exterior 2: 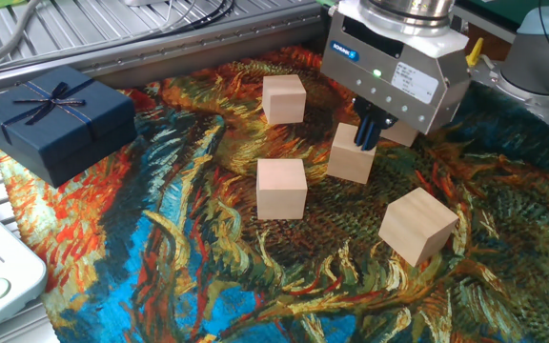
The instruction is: Stack the blocks in a vertical line of five
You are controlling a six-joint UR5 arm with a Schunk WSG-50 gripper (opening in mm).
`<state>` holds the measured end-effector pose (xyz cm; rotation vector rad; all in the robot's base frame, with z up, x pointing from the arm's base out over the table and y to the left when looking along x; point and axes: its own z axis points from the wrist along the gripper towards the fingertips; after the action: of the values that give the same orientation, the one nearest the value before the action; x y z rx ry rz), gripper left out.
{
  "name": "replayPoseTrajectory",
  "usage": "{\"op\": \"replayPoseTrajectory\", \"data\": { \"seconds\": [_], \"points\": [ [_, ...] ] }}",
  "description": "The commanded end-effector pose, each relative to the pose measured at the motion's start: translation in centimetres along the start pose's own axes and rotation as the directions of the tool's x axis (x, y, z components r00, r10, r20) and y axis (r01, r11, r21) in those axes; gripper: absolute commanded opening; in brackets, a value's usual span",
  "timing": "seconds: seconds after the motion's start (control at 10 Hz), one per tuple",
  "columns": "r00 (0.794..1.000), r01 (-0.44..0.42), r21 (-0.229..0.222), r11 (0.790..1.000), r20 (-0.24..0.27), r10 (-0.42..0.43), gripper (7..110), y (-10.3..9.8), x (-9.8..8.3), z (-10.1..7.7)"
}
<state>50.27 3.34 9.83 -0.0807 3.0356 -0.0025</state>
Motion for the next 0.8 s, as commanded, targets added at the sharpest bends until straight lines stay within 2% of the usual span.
{"op": "replayPoseTrajectory", "data": {
  "seconds": [0.0,0.1,0.2,0.3,0.4,0.6,0.7],
  "points": [
    [0.998,-0.067,0.003,0.998,-0.009,0.067,7,-0.2,0.2,-0.1],
    [0.996,-0.06,-0.076,0.995,0.054,0.065,7,2.3,-1.8,0.1],
    [0.997,-0.038,-0.094,0.995,0.063,0.044,7,4.6,-2.0,0.8],
    [0.998,-0.038,-0.067,0.997,0.052,0.042,7,5.8,-1.9,1.6],
    [0.999,-0.023,-0.067,0.997,0.041,0.026,7,7.6,-1.8,2.1],
    [0.997,-0.068,-0.06,0.996,0.041,0.071,7,11.5,-2.2,1.9],
    [0.996,-0.084,-0.039,0.996,0.036,0.086,22,12.8,-2.0,1.8]
  ]
}}
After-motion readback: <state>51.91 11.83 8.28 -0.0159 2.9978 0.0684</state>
